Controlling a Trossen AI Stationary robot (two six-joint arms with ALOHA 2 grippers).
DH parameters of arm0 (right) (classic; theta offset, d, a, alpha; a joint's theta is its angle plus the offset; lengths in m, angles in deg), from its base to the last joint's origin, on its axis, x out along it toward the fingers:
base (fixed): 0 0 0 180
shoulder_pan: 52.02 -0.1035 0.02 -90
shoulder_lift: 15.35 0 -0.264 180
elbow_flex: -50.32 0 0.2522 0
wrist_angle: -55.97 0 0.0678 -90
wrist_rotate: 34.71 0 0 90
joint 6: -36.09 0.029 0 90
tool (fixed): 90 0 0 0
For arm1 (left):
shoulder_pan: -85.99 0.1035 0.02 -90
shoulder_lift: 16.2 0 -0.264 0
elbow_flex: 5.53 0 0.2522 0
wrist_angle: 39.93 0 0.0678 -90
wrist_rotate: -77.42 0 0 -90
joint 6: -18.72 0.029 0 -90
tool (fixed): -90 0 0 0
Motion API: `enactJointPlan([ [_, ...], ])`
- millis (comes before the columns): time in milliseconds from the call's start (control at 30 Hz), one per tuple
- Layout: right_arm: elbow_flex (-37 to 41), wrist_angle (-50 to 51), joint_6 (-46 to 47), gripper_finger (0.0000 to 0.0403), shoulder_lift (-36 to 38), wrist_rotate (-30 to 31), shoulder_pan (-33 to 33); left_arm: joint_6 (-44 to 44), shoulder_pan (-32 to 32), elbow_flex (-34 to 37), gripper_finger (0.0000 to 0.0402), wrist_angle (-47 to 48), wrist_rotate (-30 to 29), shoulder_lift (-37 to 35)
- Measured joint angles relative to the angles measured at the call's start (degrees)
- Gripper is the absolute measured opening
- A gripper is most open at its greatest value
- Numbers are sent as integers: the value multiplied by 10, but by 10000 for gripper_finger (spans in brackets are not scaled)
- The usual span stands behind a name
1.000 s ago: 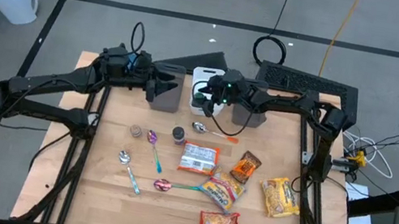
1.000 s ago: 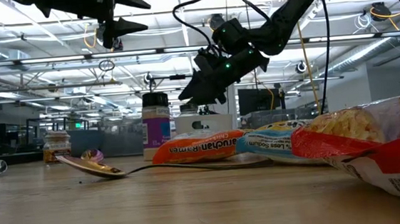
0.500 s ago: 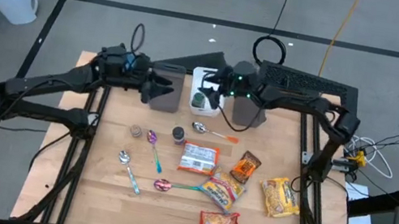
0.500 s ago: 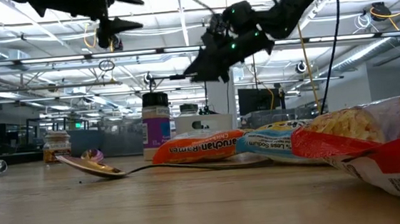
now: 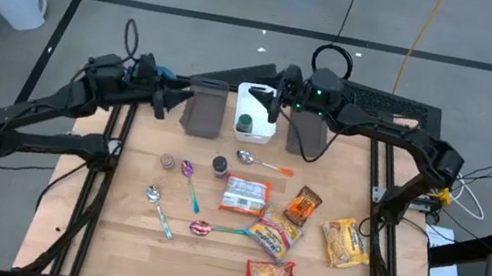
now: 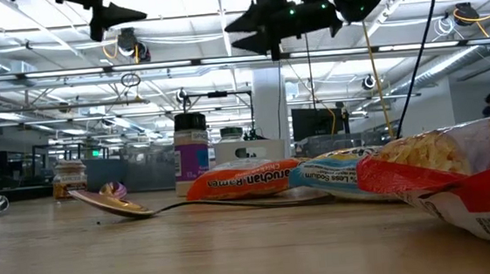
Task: Pick & Place Food Item
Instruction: Put the white spoon into the right black bin
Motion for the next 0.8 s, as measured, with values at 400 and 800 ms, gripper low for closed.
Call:
enactJointPlan([
  [400,0,-46,59,242,0,0,-2,26,-3,0,246,-68,-45,-23],
  [800,0,-44,60,242,0,0,-6,32,-3,0,246,-114,-67,-11],
])
